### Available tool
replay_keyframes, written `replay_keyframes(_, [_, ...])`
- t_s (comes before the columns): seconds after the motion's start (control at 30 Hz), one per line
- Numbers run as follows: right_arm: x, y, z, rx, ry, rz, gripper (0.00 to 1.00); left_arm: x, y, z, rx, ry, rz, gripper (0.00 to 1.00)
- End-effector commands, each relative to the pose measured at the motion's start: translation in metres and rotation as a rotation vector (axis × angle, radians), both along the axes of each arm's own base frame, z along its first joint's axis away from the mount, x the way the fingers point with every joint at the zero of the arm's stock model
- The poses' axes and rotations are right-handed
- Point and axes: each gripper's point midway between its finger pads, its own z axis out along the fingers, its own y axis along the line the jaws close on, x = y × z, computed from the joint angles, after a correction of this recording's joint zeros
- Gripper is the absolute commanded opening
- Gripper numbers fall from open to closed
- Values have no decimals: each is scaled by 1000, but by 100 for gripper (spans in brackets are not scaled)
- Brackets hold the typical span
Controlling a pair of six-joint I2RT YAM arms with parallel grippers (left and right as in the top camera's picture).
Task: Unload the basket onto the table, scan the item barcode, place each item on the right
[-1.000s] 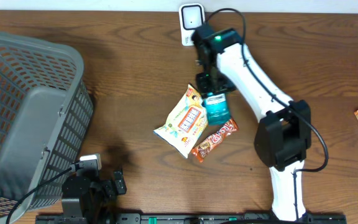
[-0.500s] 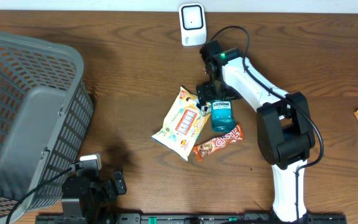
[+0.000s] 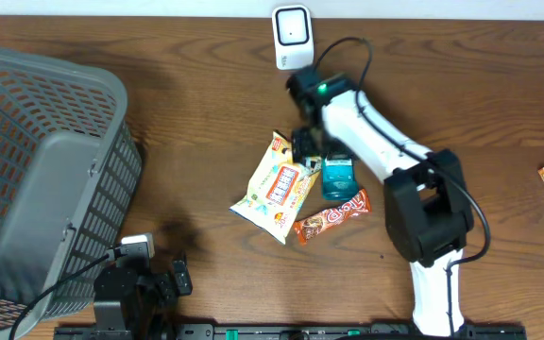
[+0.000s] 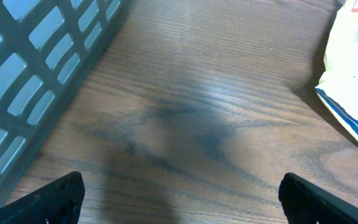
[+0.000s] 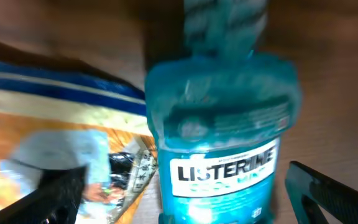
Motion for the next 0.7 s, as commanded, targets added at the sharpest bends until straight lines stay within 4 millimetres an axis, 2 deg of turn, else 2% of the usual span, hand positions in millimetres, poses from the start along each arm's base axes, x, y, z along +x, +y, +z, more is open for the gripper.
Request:
replay_keyframes(0.0, [-6,-16,-5,-130,-64,-52,99,-2,1,1,2,0,5,100])
replay_keyframes(0.17, [-19,-38,-23,-213,-63,-119,99,-2,1,1,2,1,5,100])
replay_keyframes(0.4, [-22,-45,-26,-221,-53,-144,98,-2,1,1,2,1,5,100])
replay_keyframes(0.57, [-23,-48,-30,-223,-51,-149,70,-2,1,1,2,1,5,100])
replay_keyframes(0.67, [-29,-51,-43,-219,-45,-149,37,-2,1,1,2,1,5,100])
